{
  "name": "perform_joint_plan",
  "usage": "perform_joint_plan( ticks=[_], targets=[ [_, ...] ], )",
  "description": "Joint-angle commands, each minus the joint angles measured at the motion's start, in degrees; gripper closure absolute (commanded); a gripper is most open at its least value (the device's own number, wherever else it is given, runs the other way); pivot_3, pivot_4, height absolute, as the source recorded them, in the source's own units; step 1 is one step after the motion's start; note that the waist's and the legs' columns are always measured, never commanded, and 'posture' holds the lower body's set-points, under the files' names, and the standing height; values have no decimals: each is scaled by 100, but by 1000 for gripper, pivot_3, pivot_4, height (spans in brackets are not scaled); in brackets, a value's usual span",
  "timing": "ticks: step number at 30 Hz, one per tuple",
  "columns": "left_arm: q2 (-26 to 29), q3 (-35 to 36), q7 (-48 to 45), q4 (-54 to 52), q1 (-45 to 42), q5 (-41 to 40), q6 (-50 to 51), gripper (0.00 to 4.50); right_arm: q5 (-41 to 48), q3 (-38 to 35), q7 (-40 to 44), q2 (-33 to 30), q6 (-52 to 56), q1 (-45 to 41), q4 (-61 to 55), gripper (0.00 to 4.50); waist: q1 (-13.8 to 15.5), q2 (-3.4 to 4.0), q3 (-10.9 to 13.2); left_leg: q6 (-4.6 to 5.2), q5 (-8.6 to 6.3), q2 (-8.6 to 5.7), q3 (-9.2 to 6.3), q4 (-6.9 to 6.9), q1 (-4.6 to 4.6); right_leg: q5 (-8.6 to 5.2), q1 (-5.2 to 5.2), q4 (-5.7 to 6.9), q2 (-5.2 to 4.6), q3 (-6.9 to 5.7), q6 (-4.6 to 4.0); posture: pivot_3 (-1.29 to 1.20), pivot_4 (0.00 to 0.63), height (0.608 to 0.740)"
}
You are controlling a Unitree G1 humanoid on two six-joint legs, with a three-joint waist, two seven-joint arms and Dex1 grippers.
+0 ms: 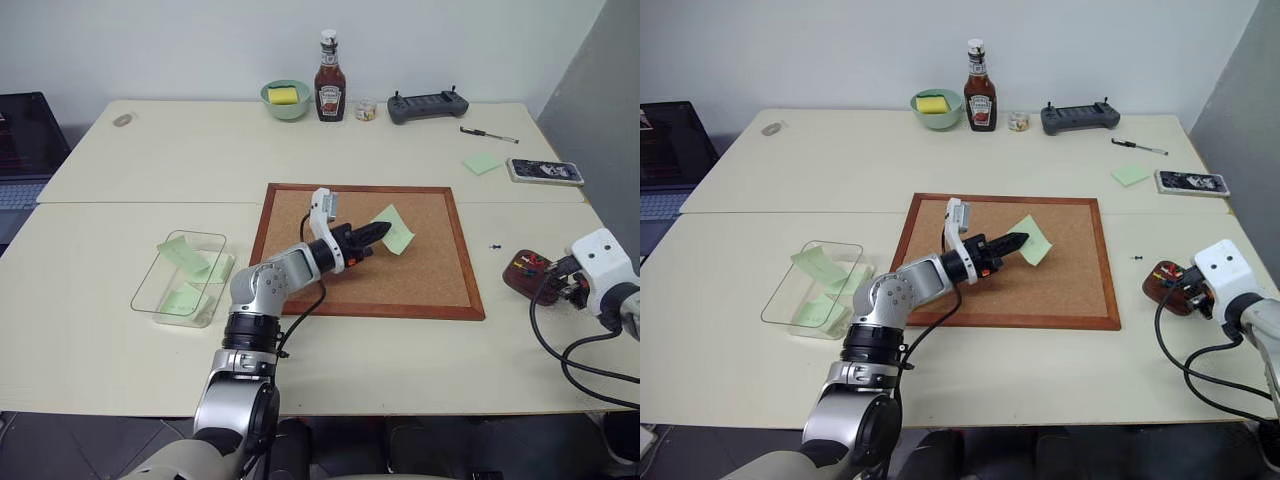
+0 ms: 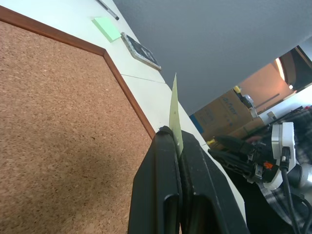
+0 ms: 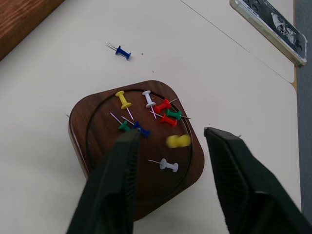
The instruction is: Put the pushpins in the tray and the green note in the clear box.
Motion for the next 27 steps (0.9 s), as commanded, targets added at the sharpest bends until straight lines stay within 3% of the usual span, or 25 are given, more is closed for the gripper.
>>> perform_joint_plan(
  ticks=[1,7,14,20,24,27],
  targets=[
    [-2,2,-35,-165,33,-9,-64,4500,55,-130,70,11,87,-133,-143,1349,-1,0,0,0,0,0,0,0,0,0,0,0,0,0,0,0,150,740],
    [7,-4,-51,-143,29,2,-76,4500,79,-178,128,28,162,-119,-157,61,-1,0,0,0,0,0,0,0,0,0,0,1,0,0,0,0,150,740],
    [23,12,-61,-100,-1,10,-99,4500,494,-518,442,92,123,-270,-239,61,-3,1,0,1,0,0,0,1,0,0,0,2,0,1,0,0,150,740],
    [79,77,13,-211,-165,70,-246,4500,1743,-807,1157,347,309,-598,-836,61,-9,0,0,2,-1,0,0,2,1,0,1,3,0,0,-1,0,150,740],
    [323,207,354,-847,-285,145,-327,4500,2381,-518,1457,520,296,-988,-1194,61,-9,-1,1,2,-1,2,-1,2,0,0,1,3,1,-1,0,0,150,740],
    [803,253,842,-1627,-193,437,-300,4500,2605,-80,1613,729,180,-1453,-1210,61,-18,-3,2,2,-1,3,-3,5,0,1,0,4,1,-2,0,0,150,740]
  ],
)
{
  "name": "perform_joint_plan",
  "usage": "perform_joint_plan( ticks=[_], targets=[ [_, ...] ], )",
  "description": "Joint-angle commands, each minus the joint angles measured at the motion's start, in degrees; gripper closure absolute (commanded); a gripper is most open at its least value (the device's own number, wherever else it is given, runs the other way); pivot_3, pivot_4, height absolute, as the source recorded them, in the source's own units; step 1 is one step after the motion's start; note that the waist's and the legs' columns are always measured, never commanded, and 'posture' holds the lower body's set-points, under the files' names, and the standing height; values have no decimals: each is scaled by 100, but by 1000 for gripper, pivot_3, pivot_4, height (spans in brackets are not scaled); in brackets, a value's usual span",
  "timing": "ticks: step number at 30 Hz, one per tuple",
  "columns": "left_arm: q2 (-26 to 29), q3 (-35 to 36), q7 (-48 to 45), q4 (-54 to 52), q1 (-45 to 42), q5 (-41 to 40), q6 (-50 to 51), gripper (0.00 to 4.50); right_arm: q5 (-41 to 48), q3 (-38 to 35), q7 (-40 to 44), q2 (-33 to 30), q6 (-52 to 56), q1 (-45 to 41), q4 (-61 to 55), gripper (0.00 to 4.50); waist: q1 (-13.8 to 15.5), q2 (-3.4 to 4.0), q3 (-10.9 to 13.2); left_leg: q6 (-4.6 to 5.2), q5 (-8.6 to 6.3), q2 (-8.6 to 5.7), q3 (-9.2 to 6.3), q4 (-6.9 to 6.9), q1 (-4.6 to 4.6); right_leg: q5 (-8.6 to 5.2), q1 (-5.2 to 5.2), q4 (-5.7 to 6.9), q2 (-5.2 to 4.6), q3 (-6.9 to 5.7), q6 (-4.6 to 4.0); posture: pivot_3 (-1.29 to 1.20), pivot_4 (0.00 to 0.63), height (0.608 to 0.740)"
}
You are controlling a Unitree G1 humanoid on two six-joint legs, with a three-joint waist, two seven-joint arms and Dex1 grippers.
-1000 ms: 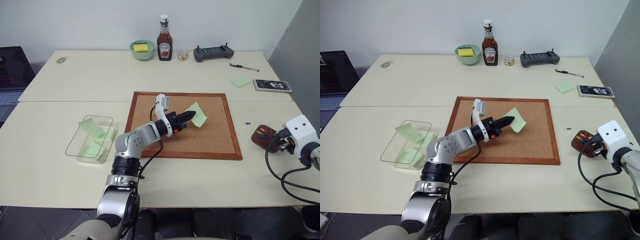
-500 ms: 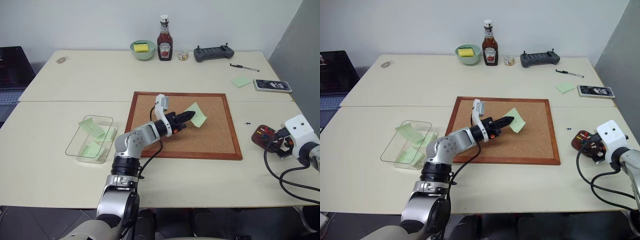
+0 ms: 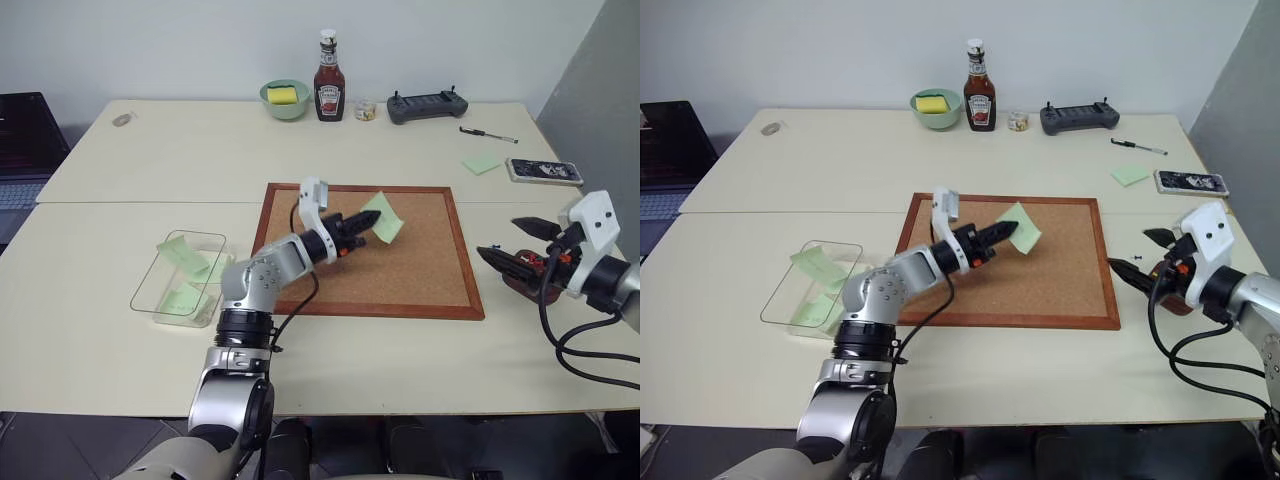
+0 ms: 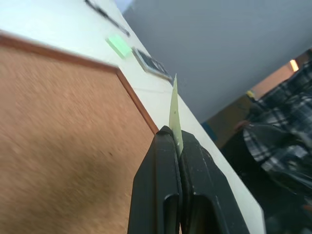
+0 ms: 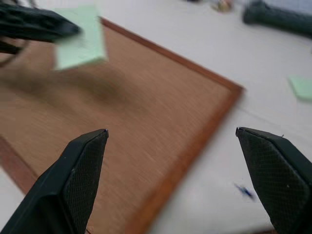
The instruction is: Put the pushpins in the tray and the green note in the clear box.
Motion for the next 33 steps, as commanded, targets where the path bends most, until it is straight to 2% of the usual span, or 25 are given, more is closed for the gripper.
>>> perform_joint_plan(
  ticks=[1,3,8,11,17,20,24,28,33],
  targets=[
    [659,241,684,-1348,-3,375,33,4500,351,588,279,269,-202,-660,-154,61,-16,0,0,0,0,1,-1,0,1,0,0,1,0,0,0,0,150,740],
    [1178,490,1131,-2174,213,473,436,4500,345,1121,466,526,-328,-1166,-17,61,-61,0,1,-2,1,3,0,-1,2,0,-5,8,2,2,0,0,150,740],
    [2074,1380,1977,-3937,943,380,1706,4500,248,1951,996,1004,-669,-1965,586,61,-101,-2,5,0,0,1,-8,-2,0,0,-6,10,1,-2,-1,0,150,740],
    [2614,1979,2159,-4765,1526,378,2428,4500,181,2364,1421,1237,-915,-2247,986,61,-92,-9,9,0,0,1,-10,-3,-2,0,-9,9,0,-3,-1,0,150,740],
    [3292,2677,1951,-5457,2802,468,3136,4500,-39,2906,1971,1652,-1378,-2625,1595,61,-15,-10,11,1,-1,-2,-16,-2,-4,0,-10,12,0,-5,-2,0,150,740],
    [3372,2732,1789,-5410,3408,549,3022,4500,-180,3119,2146,1836,-1579,-2746,1790,61,-18,-10,11,0,-1,2,-18,-3,0,-2,-13,20,3,-7,-6,0,150,740],
    [3419,2569,1704,-5226,3737,729,2719,4500,-302,3239,2257,1935,-1680,-2756,1822,61,18,-11,11,0,0,2,-22,-3,-1,-3,-13,23,2,-10,-9,0,150,740],
    [3421,2524,1683,-5095,3700,857,2497,3669,-360,3299,2335,1924,-1683,-2697,1693,0,16,-11,11,-1,0,0,-23,-2,-1,-2,-12,23,1,-11,-9,0,150,740],
    [3503,2439,1619,-5058,3523,894,2394,2835,-468,3348,2407,1871,-1716,-2662,1607,0,9,-11,11,-1,0,3,-24,-4,0,-2,-14,24,2,-12,-10,0,150,740]
  ],
)
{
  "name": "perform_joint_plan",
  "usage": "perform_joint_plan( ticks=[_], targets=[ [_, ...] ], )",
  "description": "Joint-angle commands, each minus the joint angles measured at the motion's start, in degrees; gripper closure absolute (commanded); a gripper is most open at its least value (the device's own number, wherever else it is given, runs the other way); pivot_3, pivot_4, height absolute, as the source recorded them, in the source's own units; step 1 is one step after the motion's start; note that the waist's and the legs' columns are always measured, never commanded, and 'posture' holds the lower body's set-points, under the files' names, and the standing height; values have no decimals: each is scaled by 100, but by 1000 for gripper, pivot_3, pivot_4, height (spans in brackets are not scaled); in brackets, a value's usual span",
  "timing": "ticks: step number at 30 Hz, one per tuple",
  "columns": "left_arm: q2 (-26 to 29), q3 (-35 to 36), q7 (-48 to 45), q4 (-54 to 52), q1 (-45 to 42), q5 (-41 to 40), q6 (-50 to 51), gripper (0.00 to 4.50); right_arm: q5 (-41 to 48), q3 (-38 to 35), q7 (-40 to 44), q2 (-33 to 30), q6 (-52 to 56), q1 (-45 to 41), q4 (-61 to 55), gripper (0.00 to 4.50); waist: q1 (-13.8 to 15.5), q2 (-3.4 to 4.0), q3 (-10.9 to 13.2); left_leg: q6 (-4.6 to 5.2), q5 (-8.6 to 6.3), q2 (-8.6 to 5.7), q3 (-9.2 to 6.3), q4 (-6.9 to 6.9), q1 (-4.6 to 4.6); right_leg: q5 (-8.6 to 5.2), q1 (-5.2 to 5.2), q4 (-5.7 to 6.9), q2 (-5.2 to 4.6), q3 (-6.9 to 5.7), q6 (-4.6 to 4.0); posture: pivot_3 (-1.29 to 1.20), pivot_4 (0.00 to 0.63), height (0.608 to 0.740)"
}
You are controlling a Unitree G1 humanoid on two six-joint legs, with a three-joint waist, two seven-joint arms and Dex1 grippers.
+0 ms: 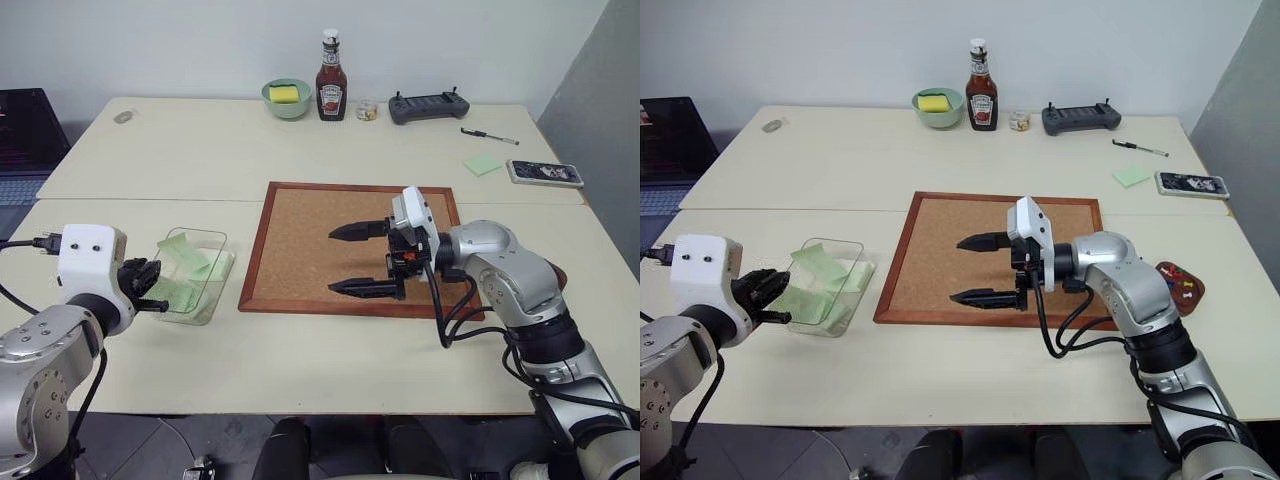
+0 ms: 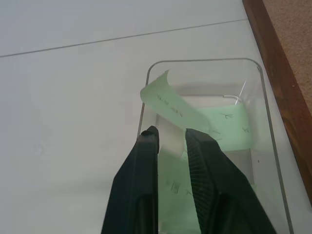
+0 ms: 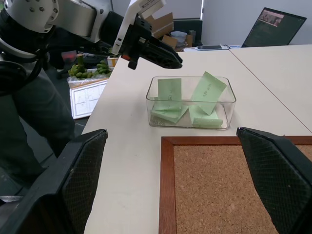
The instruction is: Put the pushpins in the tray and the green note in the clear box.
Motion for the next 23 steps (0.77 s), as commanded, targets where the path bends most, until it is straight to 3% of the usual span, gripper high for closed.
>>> perform_joint_plan(
  ticks=[1,7,14,20,23],
  targets=[
    [145,-6,-72,-51,-198,90,-186,2645,-49,-3,81,-51,-124,-37,-257,0,0,0,0,0,0,0,1,0,0,0,0,0,0,0,0,0,150,740],
    [118,-231,-79,-139,-683,189,-808,1518,-106,-102,-33,-137,-165,81,-359,0,7,0,0,0,0,0,0,0,-1,0,-1,1,0,-1,0,0,150,740],
    [-364,-1688,-338,-154,-746,402,-1972,1518,-618,-677,-923,-250,-748,801,-224,0,14,-2,-1,-1,0,-3,5,0,-5,1,-1,-3,-4,3,0,0,150,740],
    [-977,-2822,-917,796,-953,576,-3044,1518,-852,-1332,-1729,-305,-963,1482,31,0,9,-2,-1,0,0,-3,15,3,-13,1,-11,1,-4,10,-1,0,150,740],
    [-1179,-3010,-1128,1345,-1143,645,-3472,1518,-902,-1504,-2105,-168,-1024,1716,-38,0,13,1,-2,0,0,-1,16,4,-12,1,-13,7,-2,10,-1,0,150,740]
  ],
)
